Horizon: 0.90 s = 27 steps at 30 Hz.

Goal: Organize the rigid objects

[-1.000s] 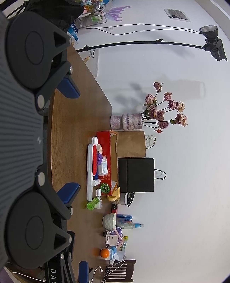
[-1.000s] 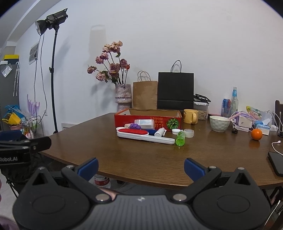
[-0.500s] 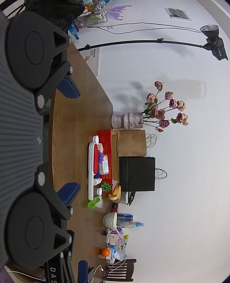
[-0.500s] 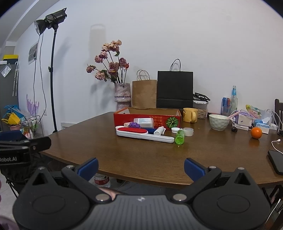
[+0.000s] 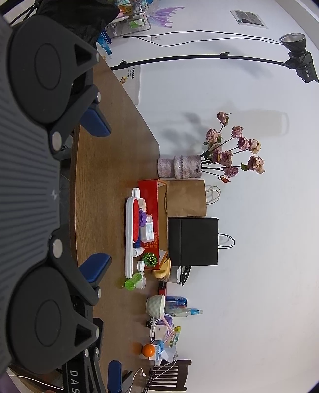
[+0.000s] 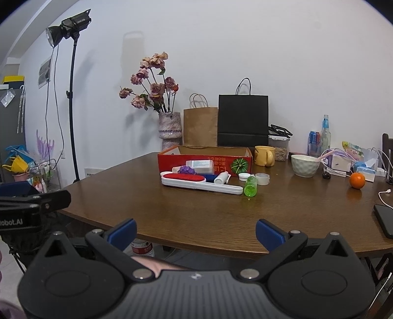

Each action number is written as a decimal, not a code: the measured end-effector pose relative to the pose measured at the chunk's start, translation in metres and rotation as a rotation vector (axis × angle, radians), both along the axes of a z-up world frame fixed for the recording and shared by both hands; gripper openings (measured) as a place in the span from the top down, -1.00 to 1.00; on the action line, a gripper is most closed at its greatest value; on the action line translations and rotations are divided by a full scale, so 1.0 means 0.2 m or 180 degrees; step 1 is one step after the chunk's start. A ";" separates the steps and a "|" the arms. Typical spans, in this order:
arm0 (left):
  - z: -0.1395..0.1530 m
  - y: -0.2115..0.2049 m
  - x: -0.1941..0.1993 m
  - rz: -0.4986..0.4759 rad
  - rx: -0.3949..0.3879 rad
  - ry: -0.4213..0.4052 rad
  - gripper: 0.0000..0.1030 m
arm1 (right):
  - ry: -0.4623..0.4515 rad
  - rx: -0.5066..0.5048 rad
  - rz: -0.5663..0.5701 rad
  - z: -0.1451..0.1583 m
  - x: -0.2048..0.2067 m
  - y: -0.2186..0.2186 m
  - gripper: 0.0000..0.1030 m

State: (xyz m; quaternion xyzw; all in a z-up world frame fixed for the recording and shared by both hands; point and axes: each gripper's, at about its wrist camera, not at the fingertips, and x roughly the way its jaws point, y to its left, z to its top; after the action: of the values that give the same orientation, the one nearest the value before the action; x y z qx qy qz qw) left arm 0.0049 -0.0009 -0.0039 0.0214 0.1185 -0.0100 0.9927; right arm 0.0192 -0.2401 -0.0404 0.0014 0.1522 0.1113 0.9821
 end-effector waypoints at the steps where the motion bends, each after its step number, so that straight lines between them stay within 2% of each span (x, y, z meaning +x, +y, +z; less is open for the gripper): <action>1: 0.00 0.00 0.01 0.0002 0.0003 0.0004 -1.00 | 0.0004 0.0007 -0.0010 0.00 0.00 0.00 -1.00; 8: -0.02 0.00 0.01 0.0028 0.0004 0.0036 -1.00 | 0.0046 0.0025 -0.0010 -0.02 0.02 0.01 -1.00; 14: -0.02 -0.01 0.02 -0.0048 -0.0047 0.0039 -1.00 | 0.0035 -0.0085 -0.0010 -0.02 -0.01 0.02 -1.00; 27: -0.05 -0.02 0.05 -0.0075 -0.0057 0.0135 -1.00 | 0.0106 -0.0032 -0.0032 -0.05 0.01 0.01 -1.00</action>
State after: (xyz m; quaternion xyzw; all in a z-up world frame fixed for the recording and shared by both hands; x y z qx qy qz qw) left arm 0.0147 -0.0057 -0.0133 0.0137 0.1391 -0.0232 0.9899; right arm 0.0220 -0.2373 -0.0508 -0.0010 0.1691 0.1055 0.9799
